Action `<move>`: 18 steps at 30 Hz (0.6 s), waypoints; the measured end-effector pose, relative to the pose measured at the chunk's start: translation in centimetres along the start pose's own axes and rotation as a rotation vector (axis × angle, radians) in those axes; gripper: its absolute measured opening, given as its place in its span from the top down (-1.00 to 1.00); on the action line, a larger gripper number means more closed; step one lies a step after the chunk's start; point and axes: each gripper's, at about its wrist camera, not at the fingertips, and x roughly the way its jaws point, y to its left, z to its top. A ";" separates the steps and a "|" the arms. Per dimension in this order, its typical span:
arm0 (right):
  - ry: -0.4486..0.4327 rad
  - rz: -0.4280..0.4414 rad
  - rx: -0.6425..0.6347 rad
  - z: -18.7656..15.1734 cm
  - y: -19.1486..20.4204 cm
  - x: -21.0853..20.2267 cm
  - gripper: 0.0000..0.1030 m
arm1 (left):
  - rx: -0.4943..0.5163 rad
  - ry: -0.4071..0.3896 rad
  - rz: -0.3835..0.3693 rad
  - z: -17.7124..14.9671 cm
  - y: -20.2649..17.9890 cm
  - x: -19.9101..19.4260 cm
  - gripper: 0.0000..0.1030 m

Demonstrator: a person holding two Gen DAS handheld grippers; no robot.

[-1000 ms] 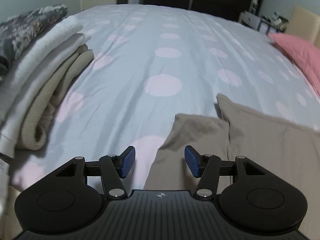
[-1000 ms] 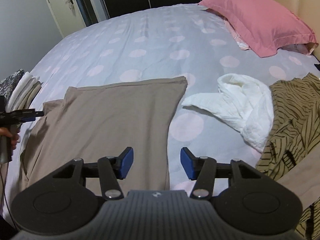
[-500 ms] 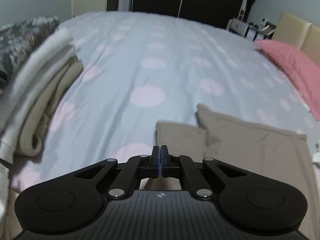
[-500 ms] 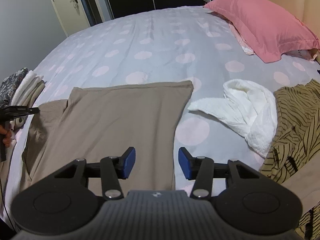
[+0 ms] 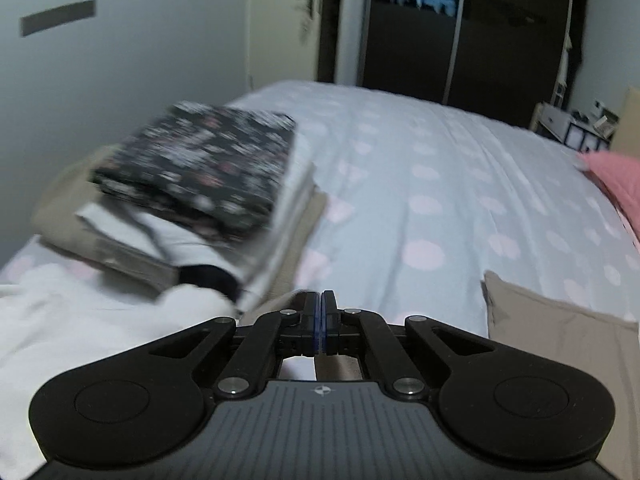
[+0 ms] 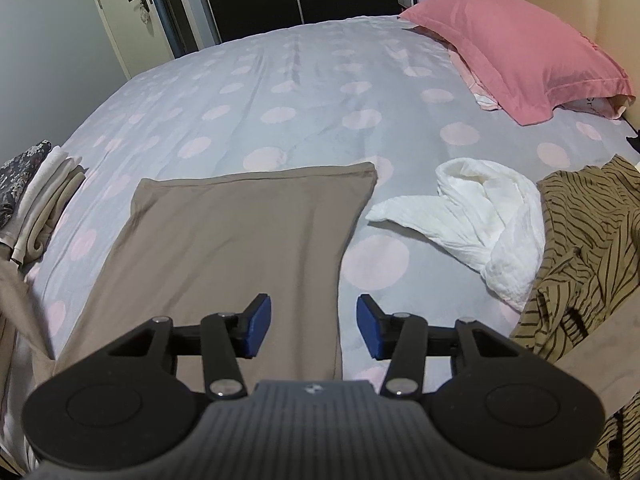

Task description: Fold clothes

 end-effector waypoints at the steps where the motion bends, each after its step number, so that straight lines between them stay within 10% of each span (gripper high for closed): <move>1: -0.002 0.003 -0.001 0.0 0.0 0.0 0.01 | -0.012 -0.018 0.004 0.2 0.4 -1.0 1.00; 8: -0.022 0.022 -0.013 0.1 0.5 -0.6 0.01 | -0.004 -0.029 0.103 1.3 1.4 -4.0 1.00; 18: -0.024 0.018 -0.027 0.1 1.0 -0.6 0.01 | 0.056 0.282 -0.316 -5.0 -7.7 -2.4 1.00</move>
